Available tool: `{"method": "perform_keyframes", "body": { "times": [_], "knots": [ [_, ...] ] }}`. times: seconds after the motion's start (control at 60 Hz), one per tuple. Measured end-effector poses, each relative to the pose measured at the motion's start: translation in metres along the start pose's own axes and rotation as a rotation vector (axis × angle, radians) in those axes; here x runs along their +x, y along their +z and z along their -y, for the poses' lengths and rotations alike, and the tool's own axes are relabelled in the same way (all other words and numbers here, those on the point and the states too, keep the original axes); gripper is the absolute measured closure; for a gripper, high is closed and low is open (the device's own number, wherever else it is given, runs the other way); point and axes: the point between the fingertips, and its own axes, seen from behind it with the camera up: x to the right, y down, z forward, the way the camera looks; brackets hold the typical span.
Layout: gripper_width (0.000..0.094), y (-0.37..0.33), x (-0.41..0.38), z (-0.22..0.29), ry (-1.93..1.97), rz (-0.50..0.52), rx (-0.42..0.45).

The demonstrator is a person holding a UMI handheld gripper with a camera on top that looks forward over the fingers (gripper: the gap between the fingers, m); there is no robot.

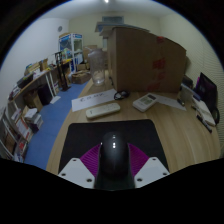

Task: Arrange mouse

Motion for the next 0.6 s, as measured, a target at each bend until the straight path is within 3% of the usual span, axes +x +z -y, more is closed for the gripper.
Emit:
{"method": "perform_keyframes", "body": {
  "times": [0.167, 0.217, 0.3, 0.6],
  "knots": [
    [0.0423, 0.0, 0.0, -0.004, -0.031, -0.008, -0.075],
    [0.0264, -0.006, -0.004, -0.003, -0.012, 0.016, -0.099],
    [0.01, -0.027, -0.011, 0.012, -0.006, 0.045, -0.088],
    [0.0098, -0.13, 0.006, 0.029, 0.055, 0.027, -0.082]
  ]
}}
